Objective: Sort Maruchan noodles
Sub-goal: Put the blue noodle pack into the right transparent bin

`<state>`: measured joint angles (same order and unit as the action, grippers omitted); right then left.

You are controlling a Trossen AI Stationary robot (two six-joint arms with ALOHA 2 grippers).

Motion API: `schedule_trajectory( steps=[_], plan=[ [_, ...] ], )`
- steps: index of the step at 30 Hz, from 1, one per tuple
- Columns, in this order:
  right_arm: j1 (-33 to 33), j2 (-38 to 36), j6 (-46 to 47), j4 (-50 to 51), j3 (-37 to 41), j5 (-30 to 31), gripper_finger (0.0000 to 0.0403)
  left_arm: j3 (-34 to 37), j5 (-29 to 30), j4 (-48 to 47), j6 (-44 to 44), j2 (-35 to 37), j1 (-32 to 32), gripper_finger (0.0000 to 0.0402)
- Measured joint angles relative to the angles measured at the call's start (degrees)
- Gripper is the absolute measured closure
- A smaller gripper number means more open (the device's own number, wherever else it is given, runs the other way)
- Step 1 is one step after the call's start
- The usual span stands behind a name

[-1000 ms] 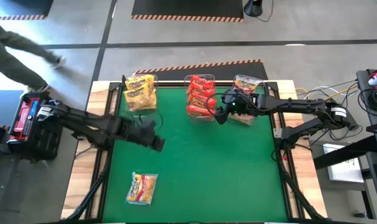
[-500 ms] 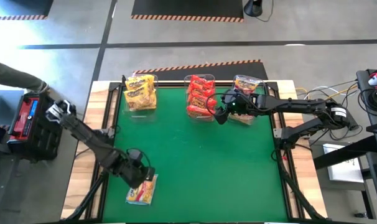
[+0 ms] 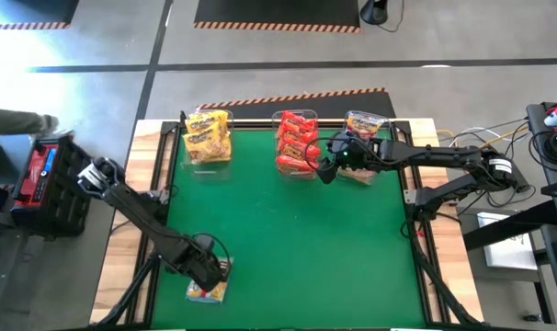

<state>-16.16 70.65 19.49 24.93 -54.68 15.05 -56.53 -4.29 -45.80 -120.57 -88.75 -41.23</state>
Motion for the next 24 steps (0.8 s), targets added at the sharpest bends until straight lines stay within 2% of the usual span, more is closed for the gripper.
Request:
schedule_trajectory(
  steps=[15, 20, 24],
  plan=[
    [0.0, 0.0, 0.0, 0.0, 0.0, 0.0, 0.0170, -0.2, -1.3, 1.9, 2.6, -4.2, 0.2, 0.0246],
    [0.0, 0.0, 0.0, 0.0, 0.0, 0.0, 0.0170, -0.2, -0.8, 2.1, 9.2, -4.8, 2.1, 0.0246],
    [0.0, 0.0, 0.0, 0.0, 0.0, 0.0, 0.0170, -0.2, 0.4, 2.2, 17.4, -4.9, 5.8, 0.0246]
  ],
)
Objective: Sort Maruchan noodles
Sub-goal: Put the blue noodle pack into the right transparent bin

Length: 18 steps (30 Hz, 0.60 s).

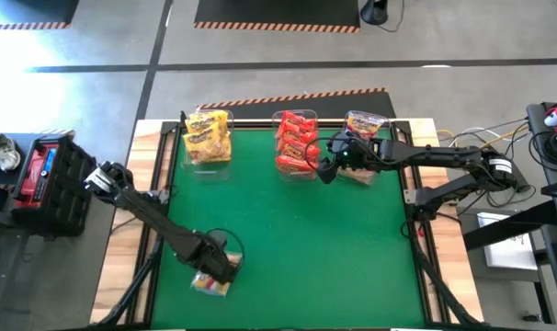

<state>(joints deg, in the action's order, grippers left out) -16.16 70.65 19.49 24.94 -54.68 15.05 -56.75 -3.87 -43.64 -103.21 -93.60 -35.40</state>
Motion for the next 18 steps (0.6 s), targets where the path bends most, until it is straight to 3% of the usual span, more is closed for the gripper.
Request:
schedule_trajectory(
  steps=[8, 11, 18],
  plan=[
    [0.0, 0.0, 0.0, 0.0, 0.0, 0.0, 0.0170, 0.2, 8.4, 3.5, 22.7, -0.1, 10.8, 0.0246],
    [0.0, 0.0, 0.0, 0.0, 0.0, 0.0, 0.0170, 0.3, 11.5, 9.0, 32.5, -0.3, 15.5, 0.0246],
    [0.0, 0.0, 0.0, 0.0, 0.0, 0.0, 0.0170, 0.3, 11.3, 26.2, 56.5, -2.9, 23.4, 0.0246]
  ],
)
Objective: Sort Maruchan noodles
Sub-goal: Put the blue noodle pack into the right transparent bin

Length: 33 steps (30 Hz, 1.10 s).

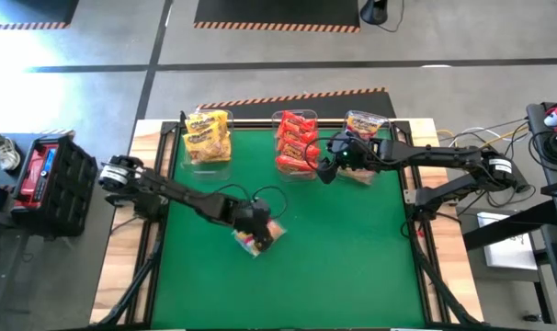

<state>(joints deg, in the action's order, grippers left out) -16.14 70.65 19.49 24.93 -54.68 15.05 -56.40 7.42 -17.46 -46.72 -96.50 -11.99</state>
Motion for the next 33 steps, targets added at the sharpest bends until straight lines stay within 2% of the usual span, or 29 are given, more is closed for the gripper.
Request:
schedule_trajectory(
  steps=[4, 7, 10, 13, 18, 22, 28, 33],
  plan=[
    [0.0, 0.0, 0.0, -0.2, 0.0, 0.0, 0.0170, -0.1, -3.5, 8.4, 11.4, -3.2, 2.3, 0.0246],
    [0.0, 0.0, 0.0, -0.2, 0.0, 0.0, 0.0170, -2.1, -4.4, 7.4, 12.8, -4.5, 2.8, 0.0246],
    [0.0, 0.0, 0.0, -0.2, 0.0, 0.0, 0.0170, -4.0, -4.5, 2.2, 12.3, -3.9, 2.7, 0.0246],
    [0.0, 0.0, 0.0, -0.3, 0.0, 0.0, 0.0170, -5.9, -4.4, -6.3, 5.2, -2.7, 2.2, 0.0246],
    [0.0, 0.0, 0.0, -0.3, 0.0, 0.0, 0.0170, -9.6, -4.4, -21.4, -13.9, -2.8, 0.6, 0.0246],
    [0.0, 0.0, 0.0, -0.4, 0.0, 0.0, 0.0170, -11.2, -4.2, -22.9, -26.5, -3.2, -1.1, 0.0246],
    [0.0, 0.0, 0.0, -0.3, 0.0, 0.0, 0.0170, -12.5, 2.4, -23.3, -34.2, -3.2, -2.5, 0.0246],
    [0.0, 0.0, 0.0, -0.3, 0.0, 0.0, 0.0170, -11.3, 2.4, -23.7, -37.8, -3.7, -2.6, 0.0246]
  ],
)
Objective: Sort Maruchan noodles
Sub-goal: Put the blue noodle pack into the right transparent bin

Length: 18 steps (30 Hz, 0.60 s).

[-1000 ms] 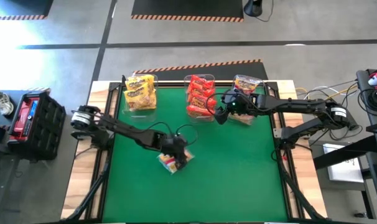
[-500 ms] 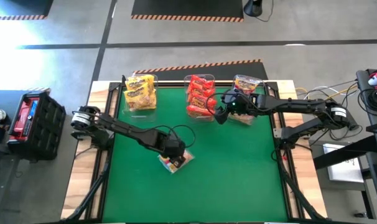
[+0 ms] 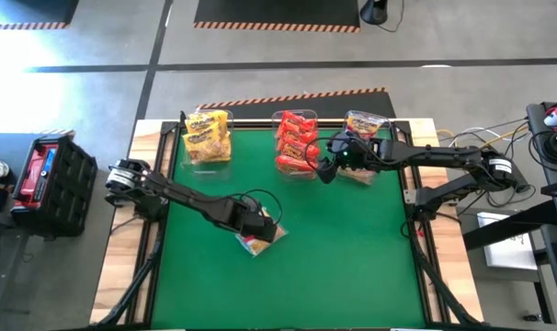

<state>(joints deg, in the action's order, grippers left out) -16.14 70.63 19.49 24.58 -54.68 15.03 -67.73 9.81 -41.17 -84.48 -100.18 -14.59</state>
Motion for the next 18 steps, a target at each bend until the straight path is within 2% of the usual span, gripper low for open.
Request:
schedule_trajectory(
  steps=[11, 15, 18],
  plan=[
    [0.0, 0.0, 0.0, 0.0, 0.0, 0.0, 0.0170, 0.6, -1.2, 0.6, -2.3, -3.1, -0.7, 0.0246],
    [0.0, 0.0, 0.0, 0.0, 0.0, 0.0, 0.0170, -0.1, -0.2, 1.6, 5.4, -5.0, -0.5, 0.0246],
    [0.0, 0.0, 0.0, -0.1, 0.0, 0.0, 0.0170, -1.4, 3.2, 2.4, 12.7, -6.1, -0.3, 0.0246]
  ],
)
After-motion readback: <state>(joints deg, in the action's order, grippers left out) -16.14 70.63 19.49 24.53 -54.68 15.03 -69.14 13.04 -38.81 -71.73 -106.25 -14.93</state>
